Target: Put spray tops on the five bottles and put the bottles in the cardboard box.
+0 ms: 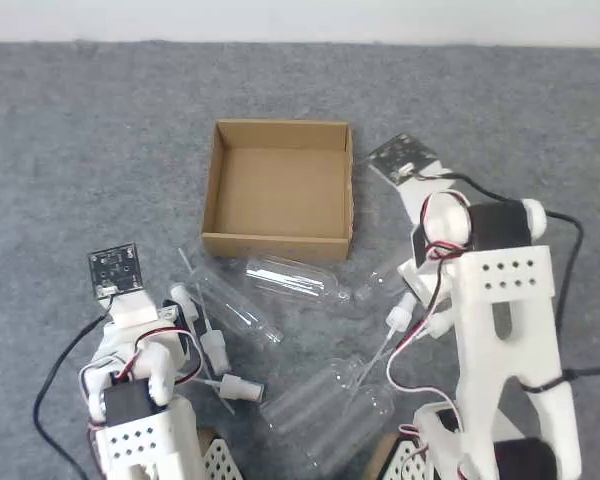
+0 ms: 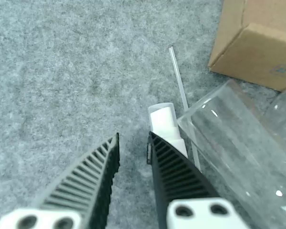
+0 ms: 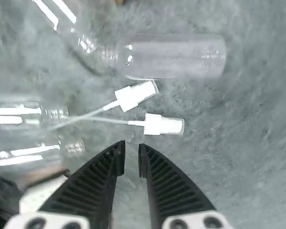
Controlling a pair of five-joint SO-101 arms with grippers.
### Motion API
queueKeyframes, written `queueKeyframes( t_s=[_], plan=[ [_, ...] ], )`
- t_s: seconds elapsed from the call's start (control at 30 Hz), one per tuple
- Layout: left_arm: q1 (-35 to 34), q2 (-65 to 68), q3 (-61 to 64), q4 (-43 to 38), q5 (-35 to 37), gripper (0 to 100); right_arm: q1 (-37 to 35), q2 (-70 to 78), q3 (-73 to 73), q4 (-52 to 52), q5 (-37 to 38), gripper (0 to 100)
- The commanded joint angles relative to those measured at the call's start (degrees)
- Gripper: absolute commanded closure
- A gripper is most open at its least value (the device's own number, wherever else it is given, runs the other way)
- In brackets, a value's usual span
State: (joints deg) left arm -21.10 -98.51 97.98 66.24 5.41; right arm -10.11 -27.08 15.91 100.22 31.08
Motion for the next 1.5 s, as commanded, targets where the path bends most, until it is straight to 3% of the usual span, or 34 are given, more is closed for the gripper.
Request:
queueKeyframes(
  t_s=[0.0, 0.13, 0.33, 0.53, 0.67, 0.97, 1.47],
  plan=[
    [0.00, -1.23, -1.45, 0.26, 0.00, 91, -0.04, 0.04, -3.69, 1.36, 8.97, 99.2],
    [0.00, -1.23, -1.45, 0.26, 0.00, 91, -0.31, 0.40, -3.60, 0.57, 17.14, 99.2],
    [0.00, -1.23, -1.45, 0.26, 0.00, 91, -4.62, 0.40, -0.53, -3.56, 21.36, 97.9],
    [0.00, -1.23, -1.45, 0.26, 0.00, 91, -8.57, 0.40, 6.33, -7.08, 24.97, 71.9],
    [0.00, -1.23, -1.45, 0.26, 0.00, 91, -8.48, 0.48, 8.79, -11.38, 25.67, 64.1],
    [0.00, -1.23, -1.45, 0.26, 0.00, 91, -8.66, 0.48, 14.86, -19.12, 34.37, 63.4],
    [0.00, -1.23, -1.45, 0.26, 0.00, 91, -8.75, 17.89, 15.65, -31.34, 35.16, 63.4]
  ],
)
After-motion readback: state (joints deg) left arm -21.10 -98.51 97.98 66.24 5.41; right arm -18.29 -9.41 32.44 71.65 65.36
